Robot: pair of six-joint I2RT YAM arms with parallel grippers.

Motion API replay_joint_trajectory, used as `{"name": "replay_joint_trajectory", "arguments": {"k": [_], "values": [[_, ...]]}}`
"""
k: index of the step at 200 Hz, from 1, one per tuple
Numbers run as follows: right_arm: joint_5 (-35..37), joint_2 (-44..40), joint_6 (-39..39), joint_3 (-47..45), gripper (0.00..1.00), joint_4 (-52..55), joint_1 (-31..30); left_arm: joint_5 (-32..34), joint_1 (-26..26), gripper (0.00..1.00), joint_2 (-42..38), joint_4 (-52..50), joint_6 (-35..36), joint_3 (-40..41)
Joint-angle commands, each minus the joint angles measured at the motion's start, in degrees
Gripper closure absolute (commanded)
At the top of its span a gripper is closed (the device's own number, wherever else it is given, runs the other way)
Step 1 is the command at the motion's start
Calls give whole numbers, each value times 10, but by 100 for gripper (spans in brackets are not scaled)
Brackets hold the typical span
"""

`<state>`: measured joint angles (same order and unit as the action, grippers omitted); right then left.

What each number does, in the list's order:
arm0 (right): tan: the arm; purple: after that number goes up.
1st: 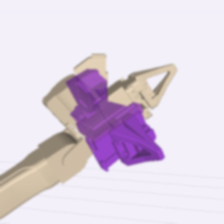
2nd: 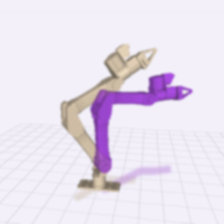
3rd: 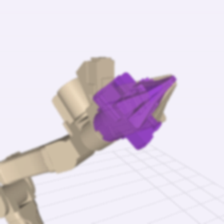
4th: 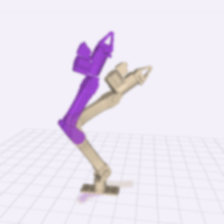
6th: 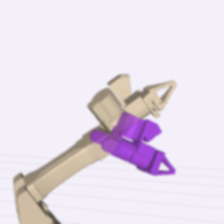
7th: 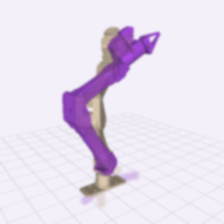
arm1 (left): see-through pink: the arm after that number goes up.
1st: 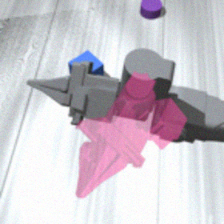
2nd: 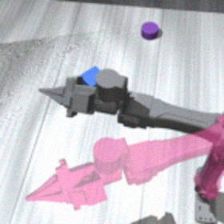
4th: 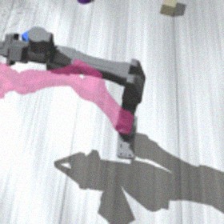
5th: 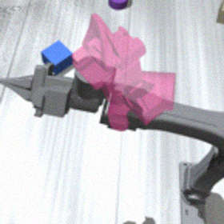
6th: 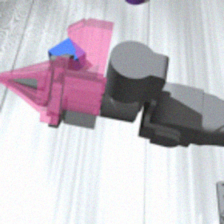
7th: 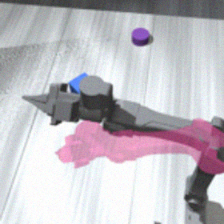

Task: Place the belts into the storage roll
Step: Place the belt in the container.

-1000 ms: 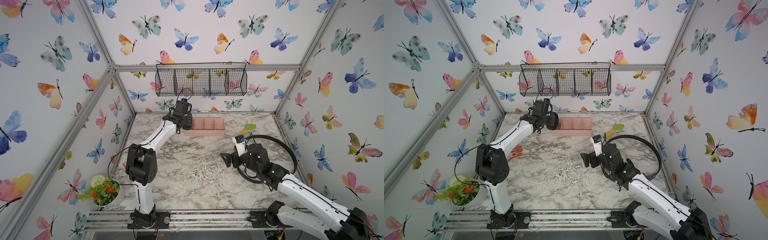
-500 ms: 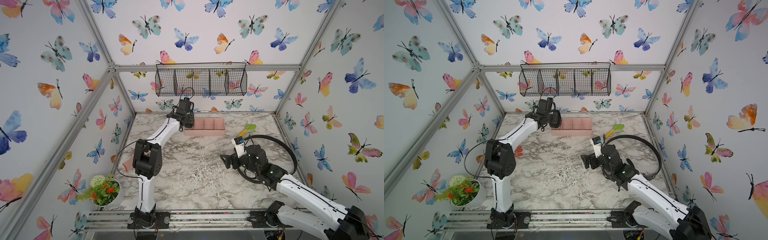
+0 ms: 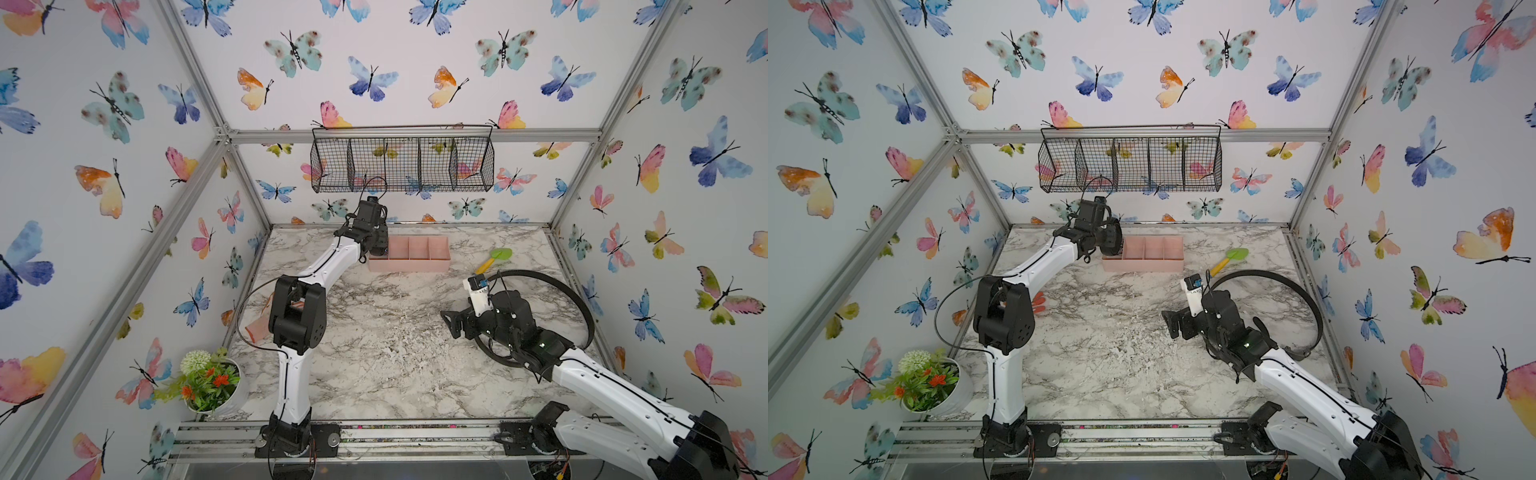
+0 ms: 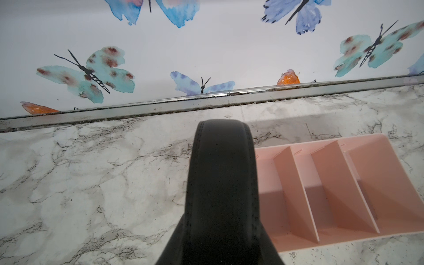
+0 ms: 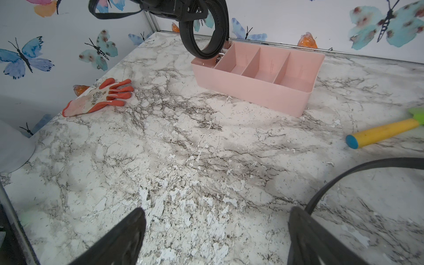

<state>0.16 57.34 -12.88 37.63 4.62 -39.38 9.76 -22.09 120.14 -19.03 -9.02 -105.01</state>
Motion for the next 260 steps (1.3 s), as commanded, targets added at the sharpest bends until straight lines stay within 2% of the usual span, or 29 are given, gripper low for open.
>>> {"name": "replay_joint_trajectory", "arguments": {"k": [1, 69, 114, 183, 260], "values": [[-3, 6, -4, -5, 1, -8, 0, -2, 4, 83, 16, 32, -6, 2], [-9, 13, -7, -6, 1, -11, 0, 6, 4, 83, 34, 41, -12, 18], [-17, 17, -11, -11, 1, -21, 0, 18, 3, 87, 18, 98, -26, 90], [-22, 22, -13, -14, 1, -26, 0, 78, -12, 92, -21, 191, -28, 196], [-25, 19, -17, -19, 1, -29, 0, 159, -31, 99, -7, 215, -5, 209]]}}
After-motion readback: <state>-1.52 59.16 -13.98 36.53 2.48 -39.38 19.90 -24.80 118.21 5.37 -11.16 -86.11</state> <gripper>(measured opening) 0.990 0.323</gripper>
